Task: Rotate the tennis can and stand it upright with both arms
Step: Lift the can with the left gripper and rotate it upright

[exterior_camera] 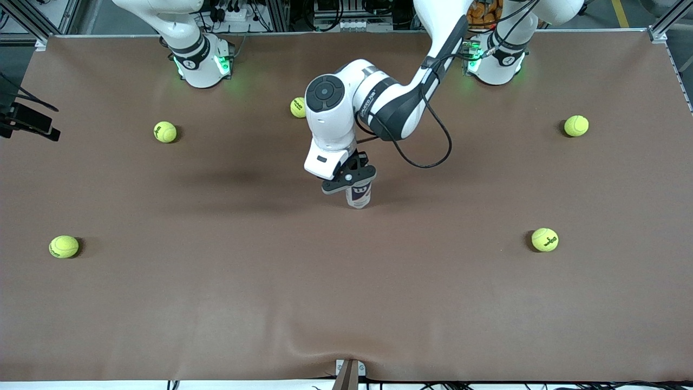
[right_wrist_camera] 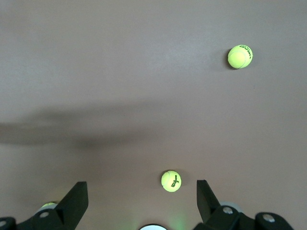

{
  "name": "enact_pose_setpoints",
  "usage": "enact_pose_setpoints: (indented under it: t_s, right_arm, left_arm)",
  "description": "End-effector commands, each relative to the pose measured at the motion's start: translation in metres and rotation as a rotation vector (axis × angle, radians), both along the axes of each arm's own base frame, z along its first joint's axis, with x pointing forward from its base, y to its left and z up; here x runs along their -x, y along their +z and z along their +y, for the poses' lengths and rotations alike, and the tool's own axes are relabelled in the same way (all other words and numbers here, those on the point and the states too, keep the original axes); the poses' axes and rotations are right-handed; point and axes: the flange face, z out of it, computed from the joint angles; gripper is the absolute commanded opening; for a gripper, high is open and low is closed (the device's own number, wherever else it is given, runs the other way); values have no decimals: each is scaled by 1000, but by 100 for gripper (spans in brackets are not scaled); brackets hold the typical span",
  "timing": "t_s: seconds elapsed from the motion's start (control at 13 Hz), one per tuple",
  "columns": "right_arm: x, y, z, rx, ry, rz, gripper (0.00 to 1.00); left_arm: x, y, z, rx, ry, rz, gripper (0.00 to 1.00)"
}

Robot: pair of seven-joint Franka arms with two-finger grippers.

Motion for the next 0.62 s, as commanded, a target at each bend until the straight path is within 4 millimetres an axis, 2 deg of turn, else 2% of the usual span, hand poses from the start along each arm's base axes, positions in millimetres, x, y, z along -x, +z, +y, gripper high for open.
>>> enact_pose_setpoints:
  t_s: [0.0, 0.15, 0.46, 0.54]
  right_arm:
    - [2, 2, 2, -14, -9, 4, 100]
    - [0, 2, 10, -12, 6, 1, 100]
    - [0, 2, 10, -11, 5, -2, 100]
    - [0, 1, 10, -13, 5, 1, 100]
  left_arm:
    - [-1, 2, -4, -14, 16, -33, 70]
    - [-1, 4, -4, -12, 16, -34, 72]
    - [0, 23, -3, 11, 18, -44, 72]
    - [1, 31, -2, 14, 17, -43, 79]
